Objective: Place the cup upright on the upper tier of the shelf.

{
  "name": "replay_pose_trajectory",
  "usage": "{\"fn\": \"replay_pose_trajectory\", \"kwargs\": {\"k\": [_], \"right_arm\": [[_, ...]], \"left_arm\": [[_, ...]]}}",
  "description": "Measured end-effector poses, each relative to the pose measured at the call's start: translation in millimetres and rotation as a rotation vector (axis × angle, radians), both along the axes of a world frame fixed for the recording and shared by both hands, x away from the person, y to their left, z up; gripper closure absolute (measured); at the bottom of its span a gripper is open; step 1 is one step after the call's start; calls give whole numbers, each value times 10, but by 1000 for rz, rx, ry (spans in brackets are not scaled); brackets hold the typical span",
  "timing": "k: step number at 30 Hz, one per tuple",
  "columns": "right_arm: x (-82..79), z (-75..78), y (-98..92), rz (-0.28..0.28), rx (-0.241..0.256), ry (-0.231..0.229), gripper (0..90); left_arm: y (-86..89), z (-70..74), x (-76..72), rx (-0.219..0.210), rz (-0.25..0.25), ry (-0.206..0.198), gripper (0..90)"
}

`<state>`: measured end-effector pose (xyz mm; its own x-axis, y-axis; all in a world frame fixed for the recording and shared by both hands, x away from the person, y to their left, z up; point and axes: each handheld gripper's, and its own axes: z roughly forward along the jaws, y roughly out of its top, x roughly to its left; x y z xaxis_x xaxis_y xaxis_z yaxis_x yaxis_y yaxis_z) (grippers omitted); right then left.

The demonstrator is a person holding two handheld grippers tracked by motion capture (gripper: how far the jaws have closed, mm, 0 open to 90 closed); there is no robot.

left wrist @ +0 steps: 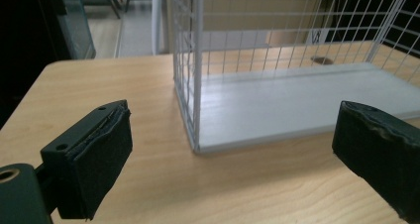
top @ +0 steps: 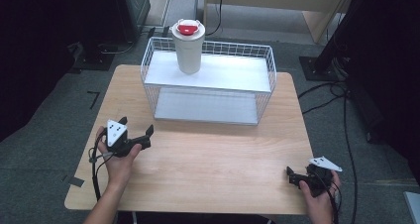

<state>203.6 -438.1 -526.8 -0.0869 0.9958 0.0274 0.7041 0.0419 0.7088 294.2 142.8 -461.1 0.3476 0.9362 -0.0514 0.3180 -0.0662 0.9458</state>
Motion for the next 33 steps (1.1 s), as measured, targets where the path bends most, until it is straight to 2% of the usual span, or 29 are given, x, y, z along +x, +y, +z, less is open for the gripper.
{"fn": "replay_pose_trajectory", "kwargs": {"k": [3,7,11,12,14,18,19,23,26,29,30,33], "right_arm": [[0,0,0,0,0,0,0],[0,0,0,0,0,0,0],[0,0,0,0,0,0,0],[0,0,0,0,1,0,0],[0,0,0,0,0,0,0],[0,0,0,0,0,0,0],[0,0,0,0,0,0,0],[0,0,0,0,0,0,0],[0,0,0,0,0,0,0],[0,0,0,0,0,0,0],[0,0,0,0,0,0,0],[0,0,0,0,0,0,0]], "left_arm": [[43,-44,-20,11,5,13,23],[149,-156,-58,35,6,65,13],[208,-233,-88,53,9,94,12],[242,-288,-104,74,26,120,13],[264,-315,-112,75,27,133,13],[367,-414,-153,87,46,189,12],[367,-414,-153,87,46,189,12],[463,-482,-200,126,58,239,12],[506,-500,-221,133,63,258,13],[569,-518,-236,155,71,297,12],[606,-526,-243,165,71,328,13],[633,-534,-253,178,72,343,12]]}}
